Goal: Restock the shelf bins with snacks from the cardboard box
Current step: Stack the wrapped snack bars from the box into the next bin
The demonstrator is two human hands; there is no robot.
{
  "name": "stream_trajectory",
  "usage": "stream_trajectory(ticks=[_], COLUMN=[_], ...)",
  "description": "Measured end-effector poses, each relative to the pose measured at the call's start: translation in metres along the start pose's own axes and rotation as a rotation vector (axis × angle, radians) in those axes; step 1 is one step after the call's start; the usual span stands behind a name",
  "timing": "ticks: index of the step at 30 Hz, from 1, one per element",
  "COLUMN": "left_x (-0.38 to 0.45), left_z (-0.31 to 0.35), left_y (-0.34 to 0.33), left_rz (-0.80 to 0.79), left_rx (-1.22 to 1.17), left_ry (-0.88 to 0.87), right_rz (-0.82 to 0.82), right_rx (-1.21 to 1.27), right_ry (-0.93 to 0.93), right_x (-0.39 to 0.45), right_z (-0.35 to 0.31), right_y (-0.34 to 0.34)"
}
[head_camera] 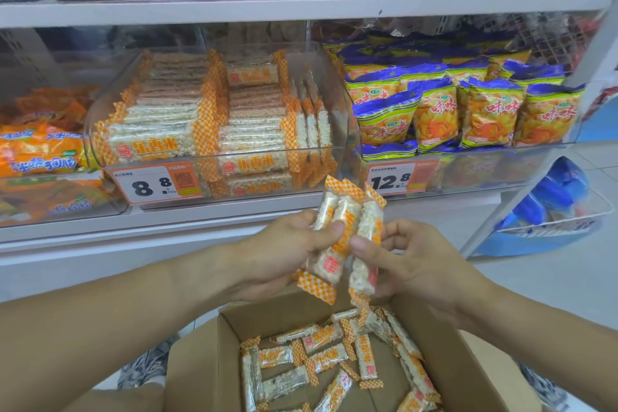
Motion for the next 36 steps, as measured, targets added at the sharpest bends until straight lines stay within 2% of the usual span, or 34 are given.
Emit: stream_trajectory(ticks=[4,14,18,20,22,26,28,30,32,36], left_x=[0.0,0.002,0.005,0.003,-0.002,-0.011,-0.016,-0.022,-0.026,-0.026], left_z=[-0.008,-0.02,-0.024,-0.022,-0.02,-0.016,-0.012,-0.01,-0.002,0.026], left_y=[-0.019,-0.017,-0.007,-0.004,-0.003,0.003,0.004,0.002,0.002,0.022], left_rz=[-0.07,-0.278,-0.214,-0.222,-0.251,-0.326,-0.355,-0.398,-0.39,-0.207], left_rx=[0.022,0.205,0.378,0.51,0.704,0.968,0.978,0.94,0.762,0.469], left_ry=[-0.026,0.043,0.054,0.05,0.035,0.057,0.078,0.102,0.093,0.006], right_rz=[0.056,-0.077,-0.148,-0.131,-0.133,-0.307,-0.352,-0.354,-0.338,-0.245], right_rx=[-0.06,0.092,0.047,0.012,-0.019,-0.394,-0.468,-0.418,-0.289,-0.069], right_ry=[0.012,-0.079,-0.166,-0.15,-0.054,0.371,0.525,0.582,0.531,0.344], right_x=[-0.002,-0.009,-0.011,-0.008,-0.005,-0.014,-0.022,-0.026,-0.026,-0.02], right_z=[0.005,0.012,0.018,0.017,0.011,-0.012,-0.019,-0.024,-0.025,-0.023], right_y=[0.005,0.005,0.006,0.01,0.015,0.004,-0.005,-0.009,-0.007,0.001])
Point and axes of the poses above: each hand's wrist, its own x-axis towards the middle knuckle, its own y-axis out of the back of the hand, z = x × y, the point moved 9 cm from there along x, towards the middle knuckle, and after that the axes turned 10 degrees about z, right-handed, at the moved point
